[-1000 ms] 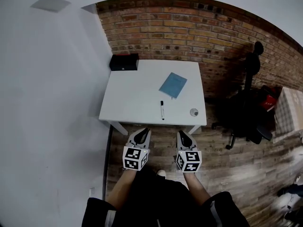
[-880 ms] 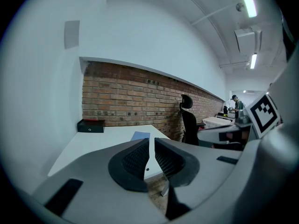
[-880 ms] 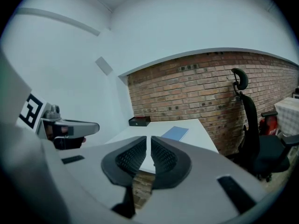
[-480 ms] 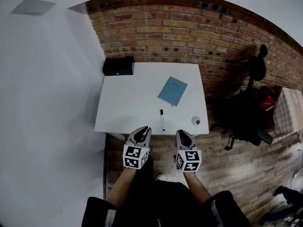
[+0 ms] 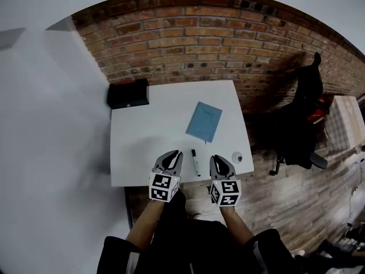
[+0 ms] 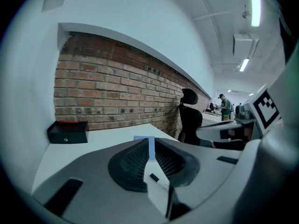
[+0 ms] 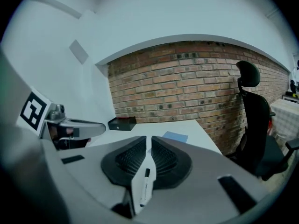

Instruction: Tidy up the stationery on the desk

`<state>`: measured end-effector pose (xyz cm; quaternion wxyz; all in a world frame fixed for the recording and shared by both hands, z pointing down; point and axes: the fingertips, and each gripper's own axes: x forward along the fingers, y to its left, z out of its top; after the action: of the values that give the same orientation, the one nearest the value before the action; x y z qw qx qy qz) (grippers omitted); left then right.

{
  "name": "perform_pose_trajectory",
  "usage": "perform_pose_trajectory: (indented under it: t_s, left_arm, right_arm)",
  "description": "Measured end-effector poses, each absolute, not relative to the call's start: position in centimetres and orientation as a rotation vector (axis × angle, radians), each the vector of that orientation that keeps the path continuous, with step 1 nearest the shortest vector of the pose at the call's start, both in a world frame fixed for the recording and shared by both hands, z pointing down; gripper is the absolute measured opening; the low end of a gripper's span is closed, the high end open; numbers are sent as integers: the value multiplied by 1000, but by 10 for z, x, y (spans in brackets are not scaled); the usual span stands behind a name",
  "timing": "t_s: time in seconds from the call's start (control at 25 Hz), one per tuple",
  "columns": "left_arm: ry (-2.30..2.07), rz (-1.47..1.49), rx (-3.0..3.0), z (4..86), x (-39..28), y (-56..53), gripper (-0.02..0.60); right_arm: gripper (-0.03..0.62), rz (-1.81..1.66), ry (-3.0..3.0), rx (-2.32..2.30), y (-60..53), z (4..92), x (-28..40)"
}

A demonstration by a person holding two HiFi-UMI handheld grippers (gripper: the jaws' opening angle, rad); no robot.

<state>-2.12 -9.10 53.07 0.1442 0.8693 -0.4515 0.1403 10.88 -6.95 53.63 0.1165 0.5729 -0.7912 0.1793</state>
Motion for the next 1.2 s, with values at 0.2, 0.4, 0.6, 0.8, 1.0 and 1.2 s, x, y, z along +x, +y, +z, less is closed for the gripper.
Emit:
perform_pose_trajectory:
  t_s: [0.2,0.4,0.6,0.8,1.0,1.2]
  left_arm:
    - [-1178,441,2542,541,-19,-137,46]
    - [-1076,476,2576,552,-13,-174,48]
    - [-968,521,2603,566,-9,-202,66]
    - [-893,563,2610,584,-5,-215,109]
    - [-838,595,2586,601,5,-227,157]
    - [-799,636,2569,617,17,-237,186]
  right_arm:
    - [29,552,-2241,1766,-107,540,107]
    - [57,589,-2159,1841,-134,551,111]
    - [77,609,-2092,1905,-155,561,111]
    - [92,649,-2038,1939,-158,576,106]
    - [107,683,-1999,1952,-165,588,111]
    - [120,723,-1966,1982,-174,598,120]
